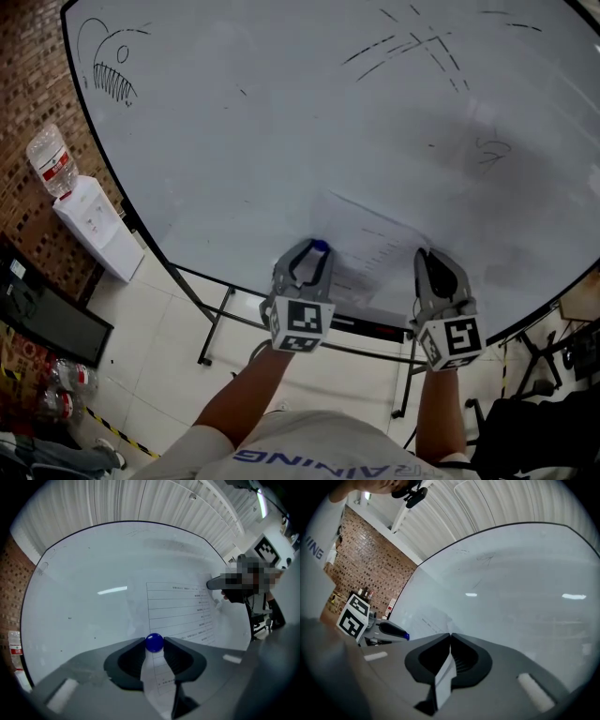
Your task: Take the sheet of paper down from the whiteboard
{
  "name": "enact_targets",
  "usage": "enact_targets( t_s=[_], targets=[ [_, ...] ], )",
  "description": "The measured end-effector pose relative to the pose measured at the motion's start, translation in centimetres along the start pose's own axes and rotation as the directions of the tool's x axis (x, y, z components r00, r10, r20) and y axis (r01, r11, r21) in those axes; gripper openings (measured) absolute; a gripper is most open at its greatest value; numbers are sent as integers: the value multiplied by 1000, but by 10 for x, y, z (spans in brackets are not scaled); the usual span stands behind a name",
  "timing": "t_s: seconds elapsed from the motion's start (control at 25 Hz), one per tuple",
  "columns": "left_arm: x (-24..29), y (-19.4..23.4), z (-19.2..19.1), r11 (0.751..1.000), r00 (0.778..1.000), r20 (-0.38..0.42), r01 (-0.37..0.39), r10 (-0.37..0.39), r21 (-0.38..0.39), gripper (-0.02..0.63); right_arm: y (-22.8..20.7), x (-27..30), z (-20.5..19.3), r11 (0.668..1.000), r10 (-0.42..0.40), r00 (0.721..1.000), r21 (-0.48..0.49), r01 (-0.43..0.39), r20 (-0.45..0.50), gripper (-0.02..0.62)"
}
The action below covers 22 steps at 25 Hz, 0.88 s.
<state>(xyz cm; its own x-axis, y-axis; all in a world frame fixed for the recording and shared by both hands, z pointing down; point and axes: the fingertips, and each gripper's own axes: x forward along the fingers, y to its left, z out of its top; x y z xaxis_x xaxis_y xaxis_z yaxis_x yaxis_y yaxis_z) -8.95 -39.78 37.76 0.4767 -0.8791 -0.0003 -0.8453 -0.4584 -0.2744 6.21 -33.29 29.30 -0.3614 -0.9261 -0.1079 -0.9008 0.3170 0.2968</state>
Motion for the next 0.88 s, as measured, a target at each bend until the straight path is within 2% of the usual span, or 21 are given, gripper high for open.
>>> enact_targets(
  t_s=[0.36, 0.64, 0.88],
  targets=[
    [-8, 4, -1, 997, 999, -11, 49, -50, -59, 132, -3, -11, -7, 999, 8, 1000, 36, -8, 2, 8],
    [-47, 7, -24, 980, 997, -24, 67, -73, -187, 132, -8, -52, -46, 996, -3, 997, 93, 10, -74, 8],
    [-76, 14, -45, 965, 997, -40, 57, -70, -256, 132, -12, -85, -77, 984, -24, 994, 175, 42, -106, 8]
  ],
)
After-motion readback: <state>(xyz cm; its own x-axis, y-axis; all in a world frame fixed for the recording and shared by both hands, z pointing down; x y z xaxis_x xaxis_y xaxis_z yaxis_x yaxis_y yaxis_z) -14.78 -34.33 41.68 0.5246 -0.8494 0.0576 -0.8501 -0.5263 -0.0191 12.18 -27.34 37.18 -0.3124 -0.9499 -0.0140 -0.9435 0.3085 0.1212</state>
